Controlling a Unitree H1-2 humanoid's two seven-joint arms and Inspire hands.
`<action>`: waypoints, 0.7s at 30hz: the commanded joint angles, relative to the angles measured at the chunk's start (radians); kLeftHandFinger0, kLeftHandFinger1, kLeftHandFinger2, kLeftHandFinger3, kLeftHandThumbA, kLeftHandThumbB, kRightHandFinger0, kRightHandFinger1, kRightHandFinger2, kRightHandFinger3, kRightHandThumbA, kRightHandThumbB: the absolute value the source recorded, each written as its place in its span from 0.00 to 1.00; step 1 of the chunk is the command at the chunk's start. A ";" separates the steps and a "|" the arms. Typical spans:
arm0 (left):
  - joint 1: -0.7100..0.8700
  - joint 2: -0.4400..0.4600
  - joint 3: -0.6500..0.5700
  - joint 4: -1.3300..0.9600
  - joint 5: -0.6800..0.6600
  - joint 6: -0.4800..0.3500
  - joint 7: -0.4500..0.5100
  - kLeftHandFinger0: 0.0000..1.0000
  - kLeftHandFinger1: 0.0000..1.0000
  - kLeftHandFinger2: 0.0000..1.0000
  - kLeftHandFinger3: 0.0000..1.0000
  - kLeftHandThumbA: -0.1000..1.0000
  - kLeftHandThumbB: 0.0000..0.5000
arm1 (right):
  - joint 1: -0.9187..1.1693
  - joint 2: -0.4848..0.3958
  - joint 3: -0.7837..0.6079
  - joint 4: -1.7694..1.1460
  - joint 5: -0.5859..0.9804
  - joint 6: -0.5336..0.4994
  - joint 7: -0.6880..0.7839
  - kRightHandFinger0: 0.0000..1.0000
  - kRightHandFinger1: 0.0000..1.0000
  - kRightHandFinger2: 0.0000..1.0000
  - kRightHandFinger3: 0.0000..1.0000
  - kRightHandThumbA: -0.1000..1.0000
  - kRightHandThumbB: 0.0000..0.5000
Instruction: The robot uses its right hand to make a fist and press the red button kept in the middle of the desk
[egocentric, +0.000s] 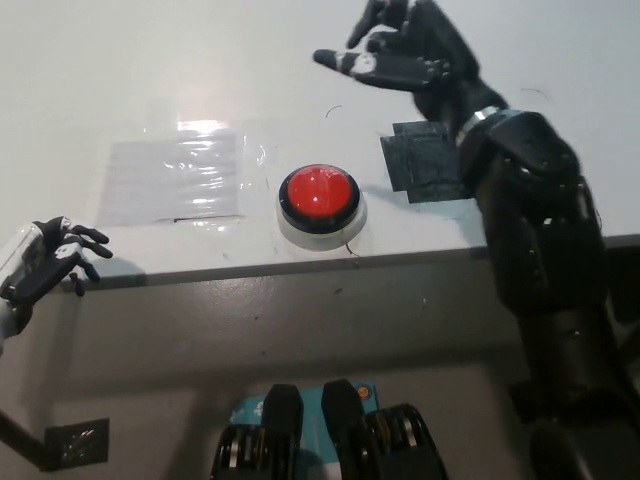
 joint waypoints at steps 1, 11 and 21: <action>-0.006 0.019 0.015 -0.013 -0.013 -0.019 0.000 0.23 0.32 0.44 0.57 0.52 0.00 | -0.015 -0.055 -0.042 -0.073 0.052 -0.004 0.027 0.00 0.02 0.28 0.24 1.00 1.00; 0.006 0.021 0.020 -0.027 -0.015 -0.014 -0.002 0.21 0.29 0.42 0.56 0.52 0.00 | 0.068 -0.182 -0.074 -0.141 0.050 -0.077 0.062 0.00 0.06 0.28 0.20 1.00 1.00; 0.011 0.028 0.026 -0.010 -0.001 -0.020 0.006 0.27 0.33 0.45 0.59 0.53 0.00 | 0.250 -0.286 -0.155 -0.362 0.092 0.037 0.031 0.22 0.32 0.39 0.53 1.00 0.99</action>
